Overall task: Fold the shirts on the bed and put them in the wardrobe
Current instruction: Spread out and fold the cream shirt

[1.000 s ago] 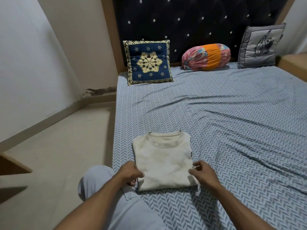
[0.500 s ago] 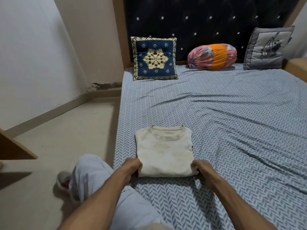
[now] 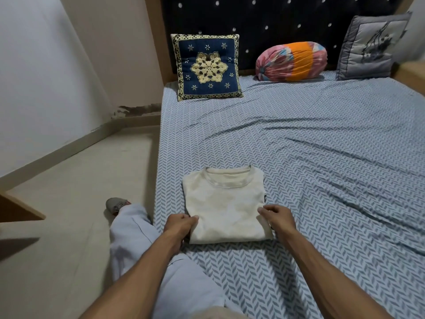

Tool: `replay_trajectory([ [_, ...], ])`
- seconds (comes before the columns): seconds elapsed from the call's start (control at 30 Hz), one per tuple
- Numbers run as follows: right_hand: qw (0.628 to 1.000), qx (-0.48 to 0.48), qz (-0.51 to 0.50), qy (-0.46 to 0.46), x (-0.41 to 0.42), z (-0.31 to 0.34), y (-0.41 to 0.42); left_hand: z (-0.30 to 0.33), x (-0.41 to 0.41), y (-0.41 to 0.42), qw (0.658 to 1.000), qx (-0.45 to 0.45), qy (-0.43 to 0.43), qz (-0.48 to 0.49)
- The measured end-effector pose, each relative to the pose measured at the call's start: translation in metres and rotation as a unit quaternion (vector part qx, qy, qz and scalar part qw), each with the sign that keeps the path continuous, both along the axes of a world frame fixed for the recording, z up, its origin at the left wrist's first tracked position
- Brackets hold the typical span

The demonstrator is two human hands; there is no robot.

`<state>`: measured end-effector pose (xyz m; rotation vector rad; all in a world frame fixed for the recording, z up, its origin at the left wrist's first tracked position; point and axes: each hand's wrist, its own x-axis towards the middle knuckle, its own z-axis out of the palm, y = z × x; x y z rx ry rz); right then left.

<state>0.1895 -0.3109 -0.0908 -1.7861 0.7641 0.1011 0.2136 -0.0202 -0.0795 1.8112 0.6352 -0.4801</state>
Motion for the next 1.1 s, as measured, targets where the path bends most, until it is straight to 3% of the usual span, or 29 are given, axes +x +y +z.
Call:
replay_trajectory([
  [0.13,0.999,-0.001,-0.030,0.026,0.006,-0.004,0.001,-0.004,0.003,0.003,0.999,0.025,0.027,-0.018],
  [0.37,0.998,-0.049,0.011,-0.033,-0.013,-0.012,0.000,-0.006,0.000,0.007,0.998,-0.011,0.037,-0.051],
  [0.63,0.983,0.016,0.169,0.074,-0.028,0.007,-0.013,0.000,-0.004,0.011,0.996,-0.038,0.050,-0.066],
  [0.83,0.974,-0.009,0.209,0.086,-0.030,0.012,-0.020,-0.008,-0.005,0.009,0.989,0.061,0.040,-0.125],
  [1.1,0.989,-0.095,0.111,-0.013,0.056,0.036,-0.042,-0.010,0.054,0.011,0.991,0.134,-0.030,-0.002],
])
